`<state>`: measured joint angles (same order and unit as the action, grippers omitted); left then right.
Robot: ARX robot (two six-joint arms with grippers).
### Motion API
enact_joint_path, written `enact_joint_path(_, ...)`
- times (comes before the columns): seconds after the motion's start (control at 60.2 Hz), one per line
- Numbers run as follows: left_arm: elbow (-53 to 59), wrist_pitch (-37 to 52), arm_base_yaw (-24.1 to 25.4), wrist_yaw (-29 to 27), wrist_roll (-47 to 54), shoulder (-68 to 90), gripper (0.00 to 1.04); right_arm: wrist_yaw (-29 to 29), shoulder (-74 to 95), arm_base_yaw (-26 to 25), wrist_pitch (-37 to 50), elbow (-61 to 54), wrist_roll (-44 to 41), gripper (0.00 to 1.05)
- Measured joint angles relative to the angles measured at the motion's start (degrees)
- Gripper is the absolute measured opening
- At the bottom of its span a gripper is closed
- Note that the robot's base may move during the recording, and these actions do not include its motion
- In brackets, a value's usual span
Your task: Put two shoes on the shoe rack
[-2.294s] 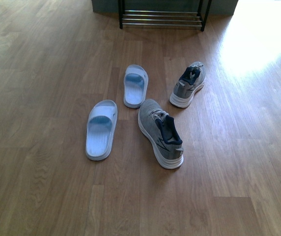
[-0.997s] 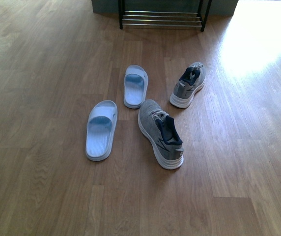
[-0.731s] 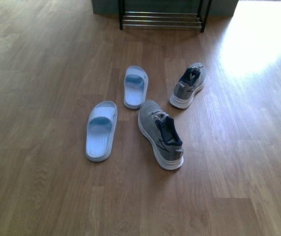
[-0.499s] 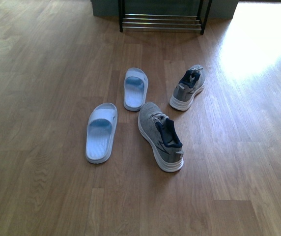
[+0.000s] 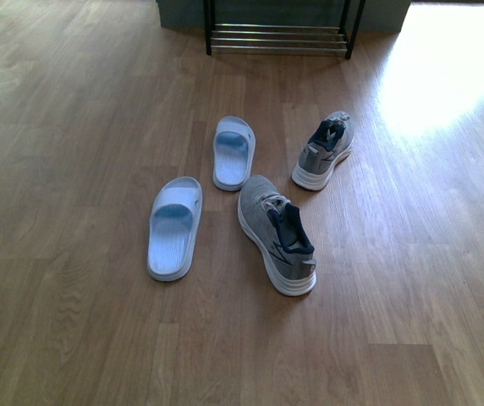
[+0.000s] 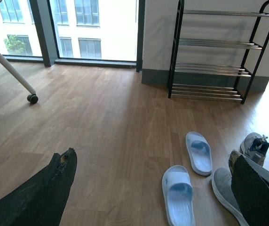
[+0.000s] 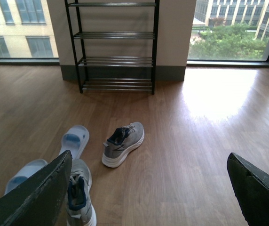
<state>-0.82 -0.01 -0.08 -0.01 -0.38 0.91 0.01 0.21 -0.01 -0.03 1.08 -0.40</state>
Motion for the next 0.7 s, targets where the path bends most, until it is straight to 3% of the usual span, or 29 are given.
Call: enact_joint_path(0.698, 0.00, 0.00, 0.02, 0.00, 0.00, 0.00, 0.95, 0.15, 0.00, 0.00, 0.00, 0.02, 0.00, 0.96)
